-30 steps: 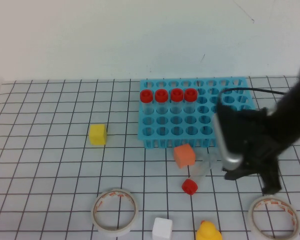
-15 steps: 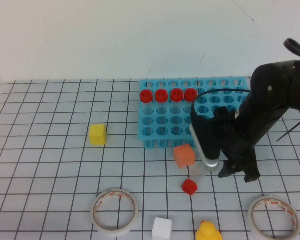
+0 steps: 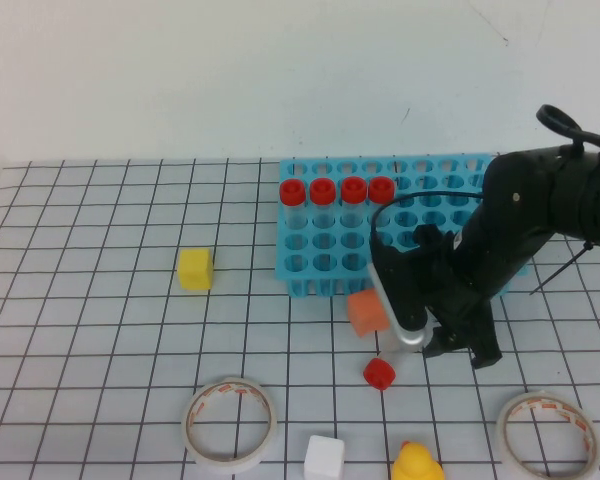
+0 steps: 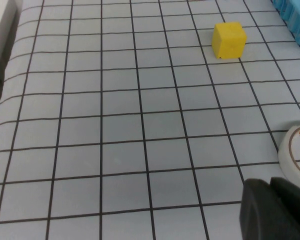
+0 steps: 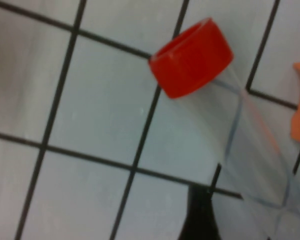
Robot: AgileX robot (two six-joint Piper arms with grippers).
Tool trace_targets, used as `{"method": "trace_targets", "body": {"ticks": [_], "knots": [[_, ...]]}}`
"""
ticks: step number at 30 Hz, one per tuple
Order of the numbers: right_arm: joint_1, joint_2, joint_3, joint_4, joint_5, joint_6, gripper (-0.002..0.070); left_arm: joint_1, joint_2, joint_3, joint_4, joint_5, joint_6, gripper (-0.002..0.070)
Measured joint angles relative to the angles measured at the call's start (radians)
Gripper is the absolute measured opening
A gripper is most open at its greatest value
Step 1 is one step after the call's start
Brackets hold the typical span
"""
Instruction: Place the test tubes
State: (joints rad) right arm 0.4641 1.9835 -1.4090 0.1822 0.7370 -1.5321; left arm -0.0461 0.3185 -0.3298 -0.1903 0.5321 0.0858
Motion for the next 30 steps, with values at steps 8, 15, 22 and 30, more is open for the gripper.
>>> {"method": "trace_targets", "body": {"ticks": [8, 15, 22, 30], "knots": [[0.0, 0.055, 0.0, 0.056, 0.01, -0.04, 0.0454, 0.0, 0.0, 0.0, -0.004, -0.003, 0.012, -0.0001], [0.0, 0.055, -0.001, 0.05, 0.064, -0.041, 0.0281, 0.0, 0.0, 0.0, -0.004, -0.003, 0.012, -0.0001], [0.0, 0.049, -0.002, 0.047, 0.119, 0.085, 0.0233, 0.0, 0.0, 0.0, -0.005, -0.003, 0.017, -0.0001], [0.0, -0.092, -0.001, 0.224, 0.046, 0.227, 0.0233, 0.0, 0.0, 0.0, -0.216, -0.078, 0.227, -0.0001]]}}
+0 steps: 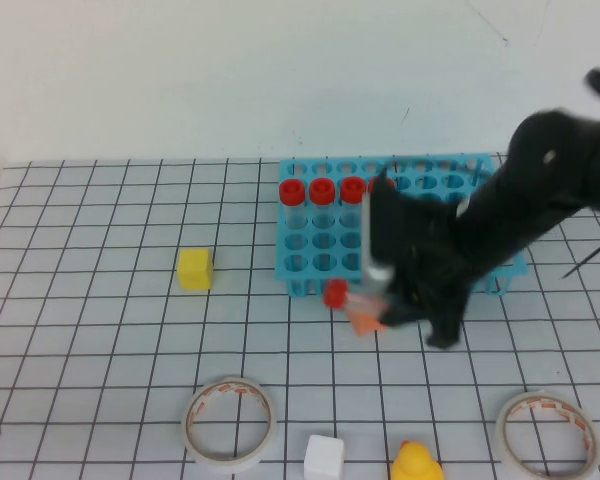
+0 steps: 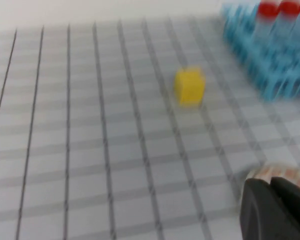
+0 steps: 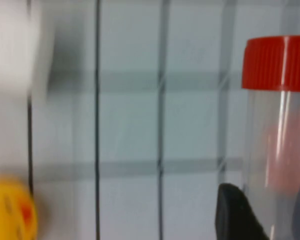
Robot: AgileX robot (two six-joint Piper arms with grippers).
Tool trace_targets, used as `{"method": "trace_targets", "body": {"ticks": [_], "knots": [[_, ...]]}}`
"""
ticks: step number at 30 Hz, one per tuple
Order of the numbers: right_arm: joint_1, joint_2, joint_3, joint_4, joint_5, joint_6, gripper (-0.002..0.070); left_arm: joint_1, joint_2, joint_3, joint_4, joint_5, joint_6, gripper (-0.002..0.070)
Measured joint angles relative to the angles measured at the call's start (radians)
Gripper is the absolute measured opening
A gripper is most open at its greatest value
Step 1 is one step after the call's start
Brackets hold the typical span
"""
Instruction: Place the test tubes
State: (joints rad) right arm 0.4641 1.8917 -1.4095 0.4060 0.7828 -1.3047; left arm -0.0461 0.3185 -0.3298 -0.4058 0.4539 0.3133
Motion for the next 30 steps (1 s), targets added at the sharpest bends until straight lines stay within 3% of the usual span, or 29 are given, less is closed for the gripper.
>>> {"method": "trace_targets", "body": {"ticks": [4, 11, 14, 20, 22, 24, 28, 30], "knots": [[0.0, -0.114, 0.016, 0.328, -0.064, -0.077, 0.0233, 0.0, 0.0, -0.036, -0.292, -0.087, 0.258, -0.0001], [0.028, -0.27, 0.203, 1.047, -0.12, -0.531, 0.0233, 0.0, 0.0, -0.121, -0.866, -0.085, 0.838, -0.0001], [0.074, -0.299, 0.292, 1.213, -0.113, -0.698, 0.0233, 0.0, 0.0, -0.123, -1.047, -0.033, 0.962, -0.0001], [0.204, -0.311, 0.328, 1.269, -0.063, -0.783, 0.0233, 0.0, 0.008, -0.123, -1.25, 0.087, 1.03, 0.0014], [0.236, -0.311, 0.328, 1.27, -0.053, -0.784, 0.0233, 0.0, 0.01, -0.125, -1.266, 0.088, 1.037, 0.0072], [0.259, -0.311, 0.328, 1.273, -0.047, -0.783, 0.0233, 0.0, 0.012, -0.125, -1.275, 0.09, 1.039, 0.0175], [0.273, -0.311, 0.328, 1.275, -0.016, -0.773, 0.0233, 0.0, 0.012, -0.125, -1.277, 0.103, 1.039, 0.0463], [0.273, -0.311, 0.328, 1.275, 0.019, -0.767, 0.0233, 0.0, 0.012, -0.125, -1.275, 0.108, 1.039, 0.0553]]}}
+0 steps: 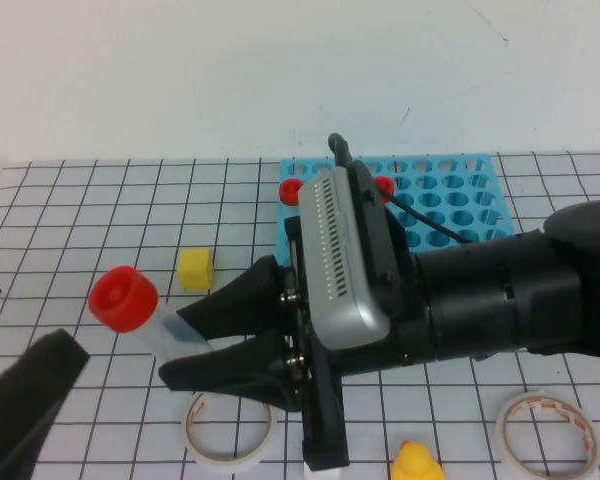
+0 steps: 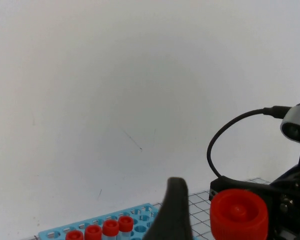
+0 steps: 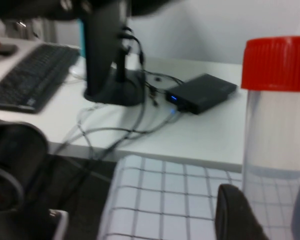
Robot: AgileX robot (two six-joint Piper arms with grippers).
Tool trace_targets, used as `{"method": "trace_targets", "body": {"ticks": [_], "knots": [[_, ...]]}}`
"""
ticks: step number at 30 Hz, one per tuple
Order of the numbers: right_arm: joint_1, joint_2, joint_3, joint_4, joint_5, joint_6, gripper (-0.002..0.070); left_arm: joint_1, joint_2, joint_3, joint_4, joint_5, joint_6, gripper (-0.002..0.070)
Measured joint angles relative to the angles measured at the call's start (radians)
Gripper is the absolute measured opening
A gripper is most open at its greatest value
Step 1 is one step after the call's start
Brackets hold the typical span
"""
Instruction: Place the test tubes
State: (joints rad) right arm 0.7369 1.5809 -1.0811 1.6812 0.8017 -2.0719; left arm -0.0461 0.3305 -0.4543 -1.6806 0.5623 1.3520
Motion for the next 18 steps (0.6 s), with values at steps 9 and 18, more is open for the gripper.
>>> {"method": "trace_targets", "body": {"ticks": [9, 18], "knots": [[0.014, 0.0, 0.0, 0.0, 0.084, 0.02, 0.0233, 0.0, 0.07, -0.002, 0.002, 0.091, -0.029, 0.0547], [0.03, 0.0, 0.0, 0.0, 0.076, 0.026, 0.0233, 0.0, 0.148, -0.005, -0.009, 0.129, -0.015, 0.0422]]}}
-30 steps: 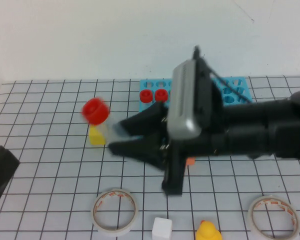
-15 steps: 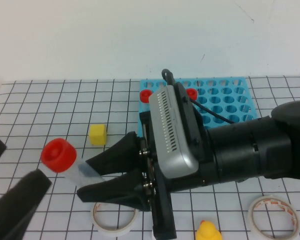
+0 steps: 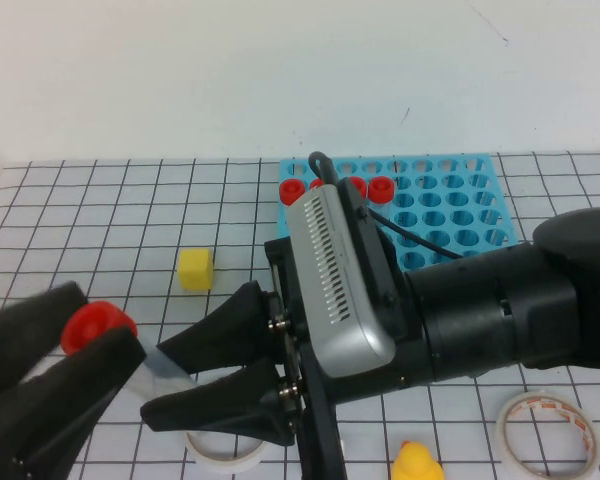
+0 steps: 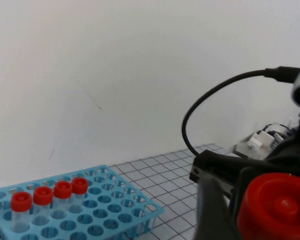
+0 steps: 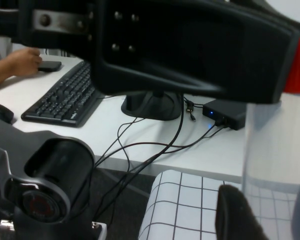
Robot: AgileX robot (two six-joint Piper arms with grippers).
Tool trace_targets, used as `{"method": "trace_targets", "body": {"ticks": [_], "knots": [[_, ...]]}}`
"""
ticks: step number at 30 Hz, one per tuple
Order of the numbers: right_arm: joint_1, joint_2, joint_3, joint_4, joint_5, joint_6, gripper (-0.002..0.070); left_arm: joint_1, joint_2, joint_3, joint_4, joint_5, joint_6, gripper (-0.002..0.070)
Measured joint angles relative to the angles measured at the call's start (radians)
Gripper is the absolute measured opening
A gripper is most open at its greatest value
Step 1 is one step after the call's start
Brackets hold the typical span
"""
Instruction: Place the test tubes
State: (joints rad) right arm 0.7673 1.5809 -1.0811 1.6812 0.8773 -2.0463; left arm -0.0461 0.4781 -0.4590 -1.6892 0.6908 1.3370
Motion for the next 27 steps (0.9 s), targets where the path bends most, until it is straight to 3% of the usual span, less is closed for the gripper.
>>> {"method": "trace_targets", "body": {"ticks": [3, 13, 15, 18, 21, 24, 27], "knots": [[0.0, 0.0, 0.001, 0.0, -0.002, -0.002, 0.0233, 0.0, 0.011, 0.0, -0.005, 0.039, 0.01, 0.0261], [0.0, 0.0, 0.001, 0.0, -0.002, -0.009, 0.0235, 0.0, 0.017, 0.0, -0.014, 0.051, 0.044, 0.0265], [0.0, 0.0, 0.001, 0.0, 0.002, -0.009, 0.0299, 0.0, 0.017, 0.0, -0.012, 0.053, 0.05, 0.0265], [0.0, -0.011, 0.001, -0.011, 0.001, 0.013, 0.0467, 0.0, 0.019, 0.0, -0.003, 0.049, 0.085, 0.0265], [0.0, -0.05, 0.001, -0.169, -0.077, 0.139, 0.0524, 0.0, 0.023, 0.0, 0.003, 0.028, 0.11, 0.0265], [0.0, -0.112, 0.001, -0.468, -0.142, 0.358, 0.0489, 0.0, 0.023, 0.0, 0.003, -0.016, 0.119, 0.0265], [0.0, -0.185, 0.001, -0.778, -0.124, 0.604, 0.0305, 0.0, 0.023, 0.0, 0.003, -0.075, 0.123, 0.0265]]}}
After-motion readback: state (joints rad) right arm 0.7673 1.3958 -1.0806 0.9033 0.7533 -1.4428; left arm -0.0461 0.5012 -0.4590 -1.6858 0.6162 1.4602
